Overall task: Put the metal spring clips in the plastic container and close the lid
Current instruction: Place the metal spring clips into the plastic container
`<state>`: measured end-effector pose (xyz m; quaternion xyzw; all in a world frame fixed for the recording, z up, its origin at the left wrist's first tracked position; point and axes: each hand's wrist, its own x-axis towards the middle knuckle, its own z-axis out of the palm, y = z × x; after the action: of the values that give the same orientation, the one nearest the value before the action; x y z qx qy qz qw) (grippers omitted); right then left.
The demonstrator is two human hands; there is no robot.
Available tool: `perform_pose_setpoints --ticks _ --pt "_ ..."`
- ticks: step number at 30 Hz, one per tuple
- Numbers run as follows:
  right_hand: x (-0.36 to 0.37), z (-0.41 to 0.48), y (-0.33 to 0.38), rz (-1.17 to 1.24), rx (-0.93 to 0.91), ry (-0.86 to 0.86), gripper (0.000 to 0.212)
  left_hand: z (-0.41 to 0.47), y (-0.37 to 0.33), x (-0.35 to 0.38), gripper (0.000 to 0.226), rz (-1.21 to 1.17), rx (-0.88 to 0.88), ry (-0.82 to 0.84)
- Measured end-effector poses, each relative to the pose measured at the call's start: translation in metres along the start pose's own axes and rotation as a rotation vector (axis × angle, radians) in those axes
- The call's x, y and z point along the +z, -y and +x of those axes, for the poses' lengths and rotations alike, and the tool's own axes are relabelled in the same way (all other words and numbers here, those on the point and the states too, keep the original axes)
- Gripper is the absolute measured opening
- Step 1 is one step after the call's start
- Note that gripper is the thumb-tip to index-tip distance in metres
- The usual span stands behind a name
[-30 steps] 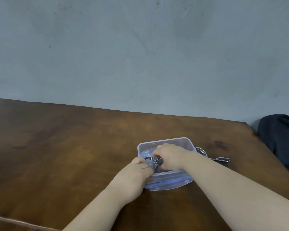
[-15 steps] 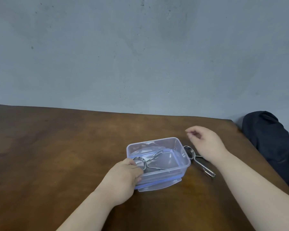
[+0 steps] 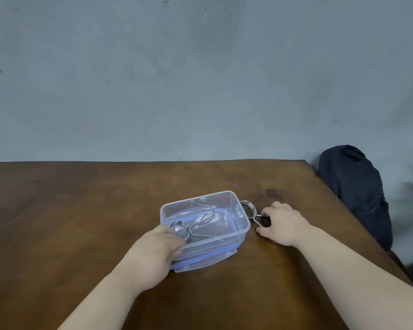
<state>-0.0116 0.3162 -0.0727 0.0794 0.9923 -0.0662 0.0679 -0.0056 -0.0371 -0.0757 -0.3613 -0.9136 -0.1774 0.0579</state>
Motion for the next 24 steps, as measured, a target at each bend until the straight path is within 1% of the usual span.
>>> perform_pose_setpoints --ticks 1,3,6,8,9,11,12,14,17,20,22,24 --pt "0.000 0.000 0.000 0.025 0.021 0.009 0.061 0.000 0.001 0.000 0.028 -0.004 -0.008 0.009" --pt "0.000 -0.001 -0.003 0.156 0.078 0.026 0.051 0.000 0.002 -0.001 0.027 -0.009 -0.022 0.025" --pt "-0.012 -0.005 -0.010 0.459 0.122 -0.013 0.022 -0.001 0.001 -0.003 0.028 -0.027 -0.051 0.032" --pt "-0.029 -0.008 -0.006 0.619 0.094 -0.073 0.011 -0.001 -0.001 -0.005 0.026 -0.034 -0.065 0.038" --pt "-0.041 -0.010 0.002 0.666 0.047 -0.122 0.013 -0.001 -0.001 -0.006 0.026 -0.034 -0.070 0.046" --pt "-0.069 -0.016 0.025 0.700 -0.115 -0.204 0.029 0.000 0.000 -0.006 0.031 -0.033 -0.077 0.063" --pt "-0.081 -0.018 0.040 0.675 -0.215 -0.210 0.034 0.000 0.001 -0.005 0.035 -0.034 -0.081 0.071" --pt "-0.097 -0.022 0.069 0.547 -0.375 -0.130 0.035 0.000 0.005 -0.003 0.036 -0.032 -0.085 0.089" --pt "-0.091 -0.019 0.108 0.298 -0.505 0.044 0.044 0.000 0.010 0.001 0.022 -0.040 -0.086 0.104" --pt "-0.063 -0.012 0.127 0.116 -0.552 0.152 0.051 0.000 0.012 0.002 0.022 -0.058 -0.086 0.104" --pt "-0.048 -0.008 0.129 0.044 -0.539 0.181 0.055 0.000 0.012 0.001 0.027 -0.065 -0.077 0.106" --pt "-0.039 -0.004 0.129 0.012 -0.539 0.196 0.053 -0.001 0.011 0.000 0.031 -0.076 -0.067 0.100"
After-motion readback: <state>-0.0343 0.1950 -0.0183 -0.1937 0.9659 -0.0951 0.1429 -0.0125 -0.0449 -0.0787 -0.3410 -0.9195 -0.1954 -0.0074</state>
